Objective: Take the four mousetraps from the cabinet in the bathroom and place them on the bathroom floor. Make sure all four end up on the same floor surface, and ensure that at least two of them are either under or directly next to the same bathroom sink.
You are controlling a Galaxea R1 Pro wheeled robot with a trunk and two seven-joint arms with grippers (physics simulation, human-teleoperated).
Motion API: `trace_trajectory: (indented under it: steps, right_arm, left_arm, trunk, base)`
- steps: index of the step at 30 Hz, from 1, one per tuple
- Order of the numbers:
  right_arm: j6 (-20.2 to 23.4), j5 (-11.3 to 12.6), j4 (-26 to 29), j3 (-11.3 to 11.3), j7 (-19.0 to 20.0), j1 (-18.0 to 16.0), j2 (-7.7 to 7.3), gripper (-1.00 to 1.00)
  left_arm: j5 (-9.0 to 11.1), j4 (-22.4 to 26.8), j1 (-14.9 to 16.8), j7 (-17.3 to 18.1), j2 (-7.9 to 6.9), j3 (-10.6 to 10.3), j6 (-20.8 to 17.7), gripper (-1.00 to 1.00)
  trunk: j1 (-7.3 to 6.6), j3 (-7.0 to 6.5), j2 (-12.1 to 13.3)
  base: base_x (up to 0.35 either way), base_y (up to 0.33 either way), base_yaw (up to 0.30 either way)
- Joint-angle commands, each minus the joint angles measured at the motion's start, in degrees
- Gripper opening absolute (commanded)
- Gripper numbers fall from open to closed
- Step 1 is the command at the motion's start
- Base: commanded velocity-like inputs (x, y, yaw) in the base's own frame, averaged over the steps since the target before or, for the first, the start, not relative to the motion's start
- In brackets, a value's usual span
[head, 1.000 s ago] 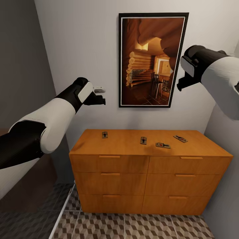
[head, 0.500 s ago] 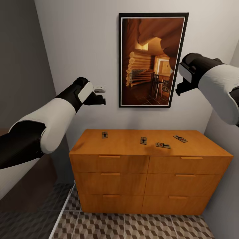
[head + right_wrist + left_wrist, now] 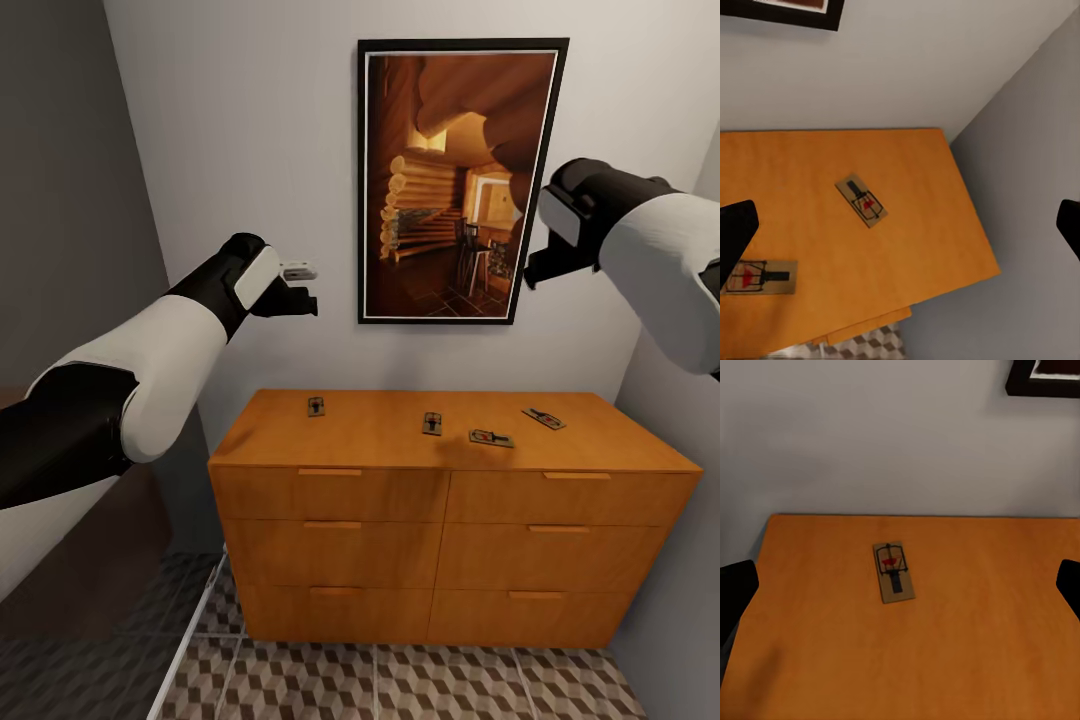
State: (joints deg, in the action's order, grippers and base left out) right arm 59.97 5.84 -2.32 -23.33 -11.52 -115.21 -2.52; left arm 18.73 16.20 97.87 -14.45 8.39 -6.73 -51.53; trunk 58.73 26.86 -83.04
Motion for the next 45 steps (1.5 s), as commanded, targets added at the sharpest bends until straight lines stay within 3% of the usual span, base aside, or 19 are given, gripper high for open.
trace_trajectory:
  steps: [1,6,11,14,20,25,32,37,45]
  right_arm:
    - [0.03,0.65,-0.08,0.36,-0.40,-0.08,-0.07,1.00]
    - [0.03,0.69,-0.06,1.59,-0.44,-0.09,-0.23,1.00]
    - [0.03,0.52,-0.06,1.39,-0.53,-0.12,0.11,1.00]
    - [0.03,0.46,-0.07,0.12,-0.59,-0.12,0.38,1.00]
    - [0.03,0.48,0.11,-4.94,-0.60,-0.14,1.04,1.00]
    - [0.03,0.49,0.46,-5.99,-0.60,-0.88,1.12,1.00]
    - [0.03,0.66,0.28,-6.79,-0.54,-9.29,1.78,1.00]
    - [0.03,0.86,0.17,-6.95,-0.53,-13.02,2.54,1.00]
    - [0.03,0.71,0.09,-7.40,-0.61,-15.59,3.77,1.00]
  left_arm:
    - [0.61,0.06,0.04,-0.38,-0.03,-0.39,-0.17,1.00]
    - [0.61,0.06,0.04,-0.39,0.02,-0.39,-0.16,1.00]
    - [0.61,0.06,0.04,-0.40,0.05,-0.39,-0.15,1.00]
    - [0.61,0.06,0.04,-0.40,0.05,-0.39,-0.15,1.00]
    - [0.59,0.06,0.04,-0.40,-0.01,-0.39,-0.15,1.00]
    - [0.57,0.06,0.04,-0.40,-0.03,-0.39,-0.15,1.00]
    - [0.57,0.06,0.03,-0.40,0.03,-0.39,-0.15,1.00]
    - [0.59,0.06,0.04,-0.40,0.04,-0.39,-0.15,1.00]
    - [0.60,0.06,0.04,-0.40,0.07,-0.39,-0.16,1.00]
  trunk:
    - [0.00,0.07,-0.04]
    - [0.00,0.07,-0.04]
    - [0.00,0.07,-0.04]
    - [0.00,0.07,-0.04]
    - [0.00,0.07,-0.04]
    - [0.00,0.07,-0.04]
    - [0.00,0.07,-0.04]
    - [0.00,0.07,-0.04]
    - [0.00,0.07,-0.04]
  base:
    - [0.024,0.000,0.000]
    - [0.017,0.000,0.000]
    - [0.018,0.000,0.000]
    - [0.018,0.000,0.000]
    - [0.009,0.000,0.000]
    - [0.026,0.000,0.000]
    - [0.058,0.000,0.000]
    - [0.070,0.000,0.000]
    - [0.073,0.000,0.000]
